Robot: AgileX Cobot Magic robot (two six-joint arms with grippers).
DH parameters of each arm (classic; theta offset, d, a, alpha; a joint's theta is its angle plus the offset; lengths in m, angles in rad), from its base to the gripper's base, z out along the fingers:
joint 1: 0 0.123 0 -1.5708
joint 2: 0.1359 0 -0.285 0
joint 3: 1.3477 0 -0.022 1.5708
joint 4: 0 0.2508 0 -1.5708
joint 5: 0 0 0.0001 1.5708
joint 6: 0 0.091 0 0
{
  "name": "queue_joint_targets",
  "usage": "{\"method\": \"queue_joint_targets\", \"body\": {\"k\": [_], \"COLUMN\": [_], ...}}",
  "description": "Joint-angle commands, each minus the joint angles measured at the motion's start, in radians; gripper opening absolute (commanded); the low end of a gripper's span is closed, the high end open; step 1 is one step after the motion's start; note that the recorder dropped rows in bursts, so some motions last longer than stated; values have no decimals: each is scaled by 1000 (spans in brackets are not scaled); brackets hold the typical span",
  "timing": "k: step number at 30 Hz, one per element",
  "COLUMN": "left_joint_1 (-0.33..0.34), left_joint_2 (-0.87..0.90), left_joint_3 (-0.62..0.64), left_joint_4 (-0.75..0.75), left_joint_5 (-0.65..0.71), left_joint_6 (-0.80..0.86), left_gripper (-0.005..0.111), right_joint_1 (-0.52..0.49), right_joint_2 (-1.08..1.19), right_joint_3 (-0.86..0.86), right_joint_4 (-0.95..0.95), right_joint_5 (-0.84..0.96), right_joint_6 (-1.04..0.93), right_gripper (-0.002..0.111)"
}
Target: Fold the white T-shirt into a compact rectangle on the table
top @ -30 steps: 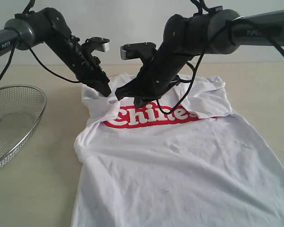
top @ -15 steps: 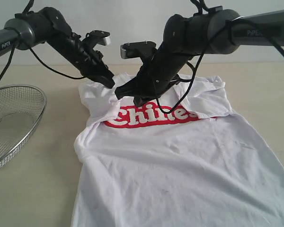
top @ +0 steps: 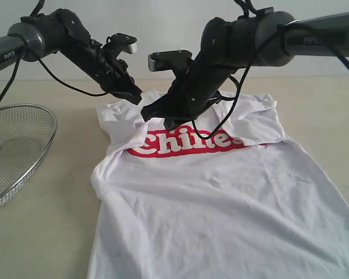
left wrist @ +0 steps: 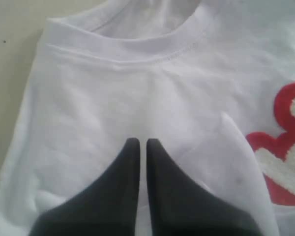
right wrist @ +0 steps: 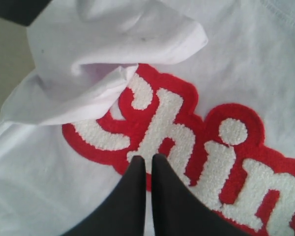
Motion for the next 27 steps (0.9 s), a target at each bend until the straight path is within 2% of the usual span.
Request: {"method": "queue_joint_targets", "body": {"k": [1, 5, 7, 14, 19, 27], "left_joint_1": [1, 8, 10, 12, 12, 12], "left_joint_2": [-8, -14, -18, -29, -25, -7], "left_joint_3": [-7, -7, -7, -7, -7, -7], "left_joint_4": [4, -4, -12, -20, 33, 14], "left_joint_5": [56, 80, 107, 140, 140, 134], "left_joint_6": [-21, -21, -23, -19, -19, -26], "left_gripper": [13, 44, 54, 53, 41, 41], "right_joint_1": [-3, -3, -3, -3, -3, -3], "right_joint_2": [5, 25, 29, 29, 29, 29], "right_joint_3": [-1, 1, 1, 1, 1, 1], "right_joint_4": [-5, 4, 8, 8, 8, 17], "right_joint_5": [6, 14, 5, -3, 3, -3], "right_joint_6": [-1, -1, -1, 21, 17, 8], "right_gripper": [0, 0, 0, 0, 0, 0]}}
